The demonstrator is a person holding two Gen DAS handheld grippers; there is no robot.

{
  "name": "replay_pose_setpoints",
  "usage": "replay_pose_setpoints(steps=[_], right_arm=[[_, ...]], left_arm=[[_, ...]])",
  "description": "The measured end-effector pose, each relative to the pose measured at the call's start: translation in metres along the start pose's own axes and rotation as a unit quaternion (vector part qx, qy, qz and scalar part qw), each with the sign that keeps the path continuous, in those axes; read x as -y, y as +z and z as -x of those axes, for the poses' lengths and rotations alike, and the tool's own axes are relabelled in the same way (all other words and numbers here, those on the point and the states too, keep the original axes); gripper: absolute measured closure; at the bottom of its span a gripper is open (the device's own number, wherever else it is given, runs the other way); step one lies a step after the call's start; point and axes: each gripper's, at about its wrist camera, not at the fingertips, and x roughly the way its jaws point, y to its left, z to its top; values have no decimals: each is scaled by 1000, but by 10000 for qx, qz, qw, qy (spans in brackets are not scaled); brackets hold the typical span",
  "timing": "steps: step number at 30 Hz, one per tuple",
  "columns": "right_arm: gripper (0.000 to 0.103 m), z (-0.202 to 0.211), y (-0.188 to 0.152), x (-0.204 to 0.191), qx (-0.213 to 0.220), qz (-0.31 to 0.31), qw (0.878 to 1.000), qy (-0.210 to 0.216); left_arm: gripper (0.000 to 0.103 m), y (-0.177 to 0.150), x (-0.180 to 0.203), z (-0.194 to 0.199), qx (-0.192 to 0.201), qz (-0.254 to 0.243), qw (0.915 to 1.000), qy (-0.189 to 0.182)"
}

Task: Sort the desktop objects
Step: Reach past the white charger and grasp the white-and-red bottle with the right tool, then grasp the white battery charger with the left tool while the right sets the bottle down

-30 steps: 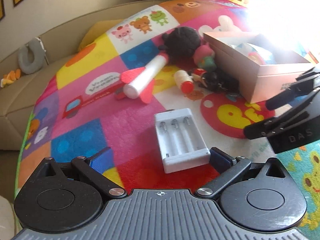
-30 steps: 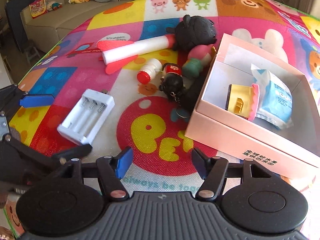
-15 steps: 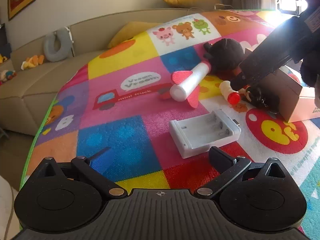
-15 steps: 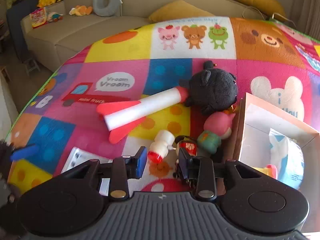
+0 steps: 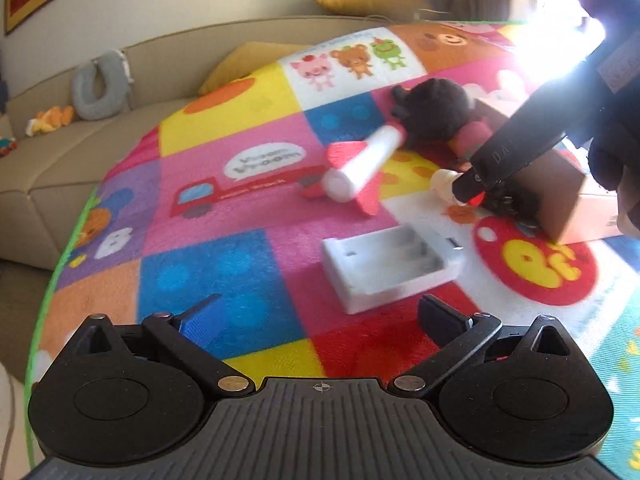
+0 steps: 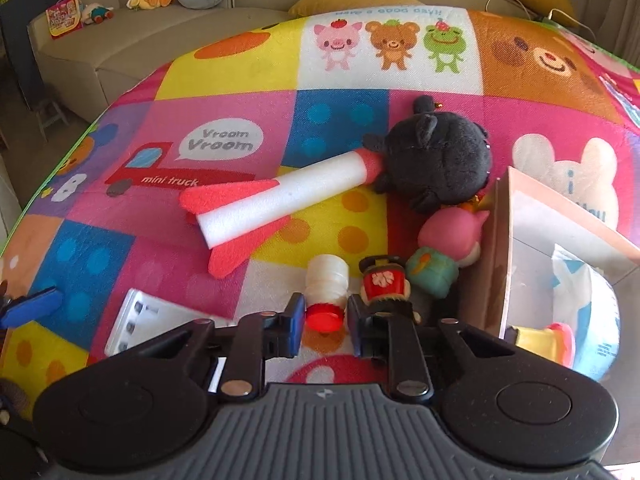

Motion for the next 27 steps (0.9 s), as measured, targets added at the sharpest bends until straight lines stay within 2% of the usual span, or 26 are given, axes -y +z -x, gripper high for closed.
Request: replay_pose_setpoints(steps=[3, 9, 14, 16, 20, 24, 27], right_arm=[[83, 19, -18, 4, 2, 99, 9999, 52], [82, 43, -59, 10, -100, 266, 9996, -11], [82, 49, -69, 20, -77, 80, 9999, 124], [82, 50, -70, 22, -88, 56, 9996, 258], [80, 48, -78, 20, -141, 123, 9993, 333], [80, 44, -93, 21, -151, 69, 9994, 289], [87, 48, -103, 29, 13, -113, 9998, 178]], left_arm=[[0, 5, 11, 4, 28, -35, 9996, -274], [0, 22, 36, -16, -36, -245, 9997, -70], [0, 23, 40, -26, -50, -496, 9985, 226], [0, 20, 34, -27, -75, -456, 9985, 295], [0, 20, 24, -27, -147, -184, 9994, 245], [0, 21, 27, -27, -132, -260, 9993, 217], [0, 22, 33, -28, -89, -403, 9990, 189]])
